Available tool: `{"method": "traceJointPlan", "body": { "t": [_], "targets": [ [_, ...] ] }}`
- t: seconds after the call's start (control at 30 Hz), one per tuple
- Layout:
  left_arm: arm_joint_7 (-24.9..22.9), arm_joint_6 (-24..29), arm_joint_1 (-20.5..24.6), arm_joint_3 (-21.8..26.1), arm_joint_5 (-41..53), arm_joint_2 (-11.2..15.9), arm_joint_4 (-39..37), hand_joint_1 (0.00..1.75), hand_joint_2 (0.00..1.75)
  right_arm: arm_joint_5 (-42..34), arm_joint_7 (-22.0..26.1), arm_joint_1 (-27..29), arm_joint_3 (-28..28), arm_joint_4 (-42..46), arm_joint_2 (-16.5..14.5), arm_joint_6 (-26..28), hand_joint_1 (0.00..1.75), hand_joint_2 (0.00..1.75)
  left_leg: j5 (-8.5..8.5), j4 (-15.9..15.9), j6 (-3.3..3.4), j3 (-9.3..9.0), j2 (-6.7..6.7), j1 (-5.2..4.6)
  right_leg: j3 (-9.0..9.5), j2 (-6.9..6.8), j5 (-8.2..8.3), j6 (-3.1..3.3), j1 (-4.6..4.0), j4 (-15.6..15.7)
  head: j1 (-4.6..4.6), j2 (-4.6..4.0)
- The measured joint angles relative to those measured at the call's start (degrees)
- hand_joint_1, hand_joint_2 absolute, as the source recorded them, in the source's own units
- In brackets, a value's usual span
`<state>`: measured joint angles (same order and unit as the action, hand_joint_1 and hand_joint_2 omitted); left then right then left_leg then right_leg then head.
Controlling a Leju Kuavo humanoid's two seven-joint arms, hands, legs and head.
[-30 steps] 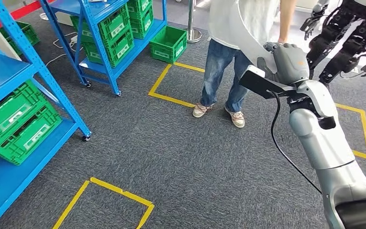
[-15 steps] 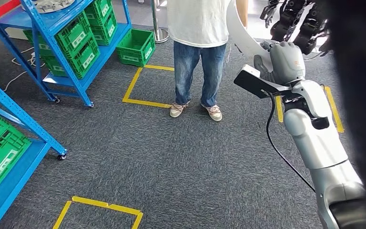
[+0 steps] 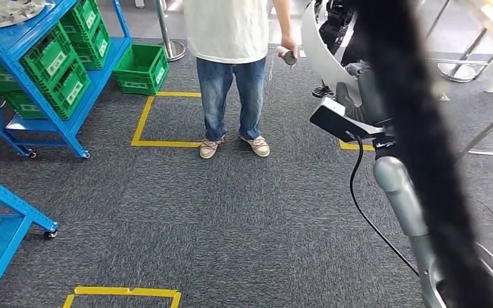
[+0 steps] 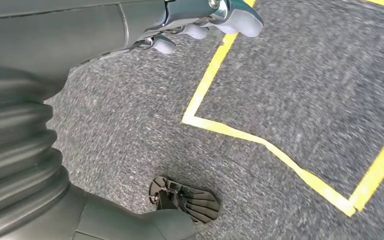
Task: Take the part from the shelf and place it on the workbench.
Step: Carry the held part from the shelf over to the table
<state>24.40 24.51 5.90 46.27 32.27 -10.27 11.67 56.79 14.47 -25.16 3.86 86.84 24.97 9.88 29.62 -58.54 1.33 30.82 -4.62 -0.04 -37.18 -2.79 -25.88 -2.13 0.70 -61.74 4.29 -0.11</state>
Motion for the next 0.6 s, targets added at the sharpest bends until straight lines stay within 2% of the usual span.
{"method": "traceJointPlan", "body": {
  "t": [0.03,0.07,0.13,0.17,0.2,0.27,0.3,0.33,0.37,0.4,0.43,0.47,0.5,0.53,0.57,0.6],
  "targets": [
    [-0.1,0.0,0.1,0.0,0.1,0.0,0.0,0.00,1.75,-0.2,0.0,0.3,-0.1,0.3,0.3,0.1,1.75,1.75,0.23,-0.1,-0.26,-0.14,-0.57,-0.16,1.21,-0.79,0.61,0.41,-0.27,2.4,0.01,0.00],
    [-0.1,0.0,0.1,0.0,0.2,0.0,0.0,0.00,1.75,-0.4,0.1,0.5,-0.2,0.5,0.5,0.1,1.75,1.75,0.43,0.0,-0.55,-0.30,-1.16,-0.29,1.60,-1.06,0.68,0.78,-0.51,3.3,0.02,0.00],
    [-0.2,-0.1,0.4,0.0,0.3,-0.1,0.0,0.00,1.75,-1.2,0.1,1.2,-0.5,1.0,1.2,-0.1,1.75,1.75,0.76,0.1,-1.13,-0.66,-2.16,-0.36,1.50,0.44,0.83,1.35,-0.49,3.4,0.02,0.00],
    [-0.3,-0.2,0.5,0.0,0.5,-0.2,0.0,0.00,1.75,-2.0,0.1,1.5,-0.9,1.4,1.8,-0.5,1.75,1.75,1.18,-0.2,-1.43,-0.64,-1.54,-0.30,1.52,1.09,0.92,1.63,-0.29,3.6,0.01,0.00],
    [-0.3,-0.2,0.6,0.0,0.6,-0.2,0.0,0.00,1.75,-2.8,0.1,1.7,-1.3,1.8,2.4,-1.0,1.75,1.75,2.07,-1.3,-1.70,-0.24,-0.21,-0.23,1.57,1.65,1.03,1.94,-0.07,3.8,-0.01,0.00],
    [-0.3,-0.2,0.6,0.0,0.9,-0.2,0.0,0.00,1.75,-4.6,0.1,2.0,-2.1,2.7,3.6,-2.4,1.75,1.75,5.41,-7.3,-2.05,2.39,3.20,-0.03,1.64,2.73,1.13,2.35,0.19,3.9,-0.03,0.00],
    [-0.3,-0.2,0.5,0.0,1.0,-0.2,0.0,0.00,1.75,-5.4,0.1,2.2,-2.4,3.1,4.1,-3.1,1.75,1.75,7.23,-11.4,-2.12,4.29,4.04,0.02,1.63,3.35,1.12,2.44,0.19,3.9,-0.04,0.00],
    [-0.3,-0.2,0.4,0.0,1.0,-0.2,0.0,0.00,1.75,-5.9,0.0,2.5,-2.7,3.5,4.6,-3.5,1.75,1.75,8.35,-14.9,-2.17,6.03,4.34,0.05,1.63,4.09,1.11,2.46,0.19,3.9,-0.03,0.00],
    [-0.3,-0.2,0.3,0.0,1.1,-0.2,0.0,0.00,1.75,-6.3,0.0,2.8,-3.0,3.8,5.0,-3.7,1.75,1.75,8.40,-16.6,-2.18,7.06,4.42,0.07,1.64,4.85,1.10,2.46,0.19,3.9,-0.03,0.00],
    [-0.3,-0.2,0.2,0.0,1.1,-0.2,0.0,0.00,1.75,-6.5,-0.1,3.0,-3.3,4.0,5.5,-3.9,1.75,1.75,7.29,-16.2,-2.16,7.09,4.51,0.12,1.65,5.66,1.11,2.42,0.23,3.8,-0.03,0.00],
    [-0.2,-0.2,0.2,0.0,1.2,-0.2,0.0,0.00,1.75,-6.6,-0.1,3.2,-3.6,4.3,5.9,-4.0,1.75,1.75,5.18,-13.4,-2.13,6.06,4.90,0.23,1.66,6.49,1.10,2.33,0.29,3.7,-0.03,0.00],
    [-0.2,-0.2,0.2,0.0,1.3,-0.1,0.0,0.00,1.75,-6.7,-0.1,3.3,-3.8,4.6,6.2,-4.0,1.75,1.75,2.86,-9.4,-2.07,4.42,5.85,0.40,1.64,7.30,1.08,2.16,0.39,3.6,-0.02,0.00],
    [-0.2,-0.2,0.2,0.0,1.3,-0.1,0.0,0.00,1.75,-6.9,-0.1,3.3,-4.0,4.8,6.5,-4.1,1.75,1.75,1.25,-5.6,-2.01,2.79,7.26,0.58,1.53,8.14,1.05,1.85,0.41,3.4,-0.02,0.00],
    [-0.1,-0.2,0.2,0.0,1.4,0.0,0.0,0.00,1.75,-7.0,-0.1,3.3,-4.2,5.1,6.7,-4.2,1.75,1.75,0.34,-2.8,-1.91,1.59,8.46,0.70,1.34,8.95,1.07,1.44,0.46,3.2,-0.01,0.00],
    [-0.1,-0.2,0.2,0.0,1.4,0.0,0.0,0.00,1.75,-7.1,-0.1,3.3,-4.3,5.3,7.0,-4.4,1.75,1.75,0.22,-1.4,-1.69,1.02,9.19,0.69,1.13,9.71,1.15,0.97,0.55,3.2,-0.01,0.00],
    [-0.2,-0.2,0.2,0.0,1.4,0.0,0.0,0.00,1.75,-7.2,-0.1,3.3,-4.3,5.5,7.3,-4.5,1.75,1.75,0.46,-1.1,-1.40,0.78,9.17,0.57,0.93,10.50,1.34,0.45,0.66,3.3,-0.01,0.00]
  ]
}}
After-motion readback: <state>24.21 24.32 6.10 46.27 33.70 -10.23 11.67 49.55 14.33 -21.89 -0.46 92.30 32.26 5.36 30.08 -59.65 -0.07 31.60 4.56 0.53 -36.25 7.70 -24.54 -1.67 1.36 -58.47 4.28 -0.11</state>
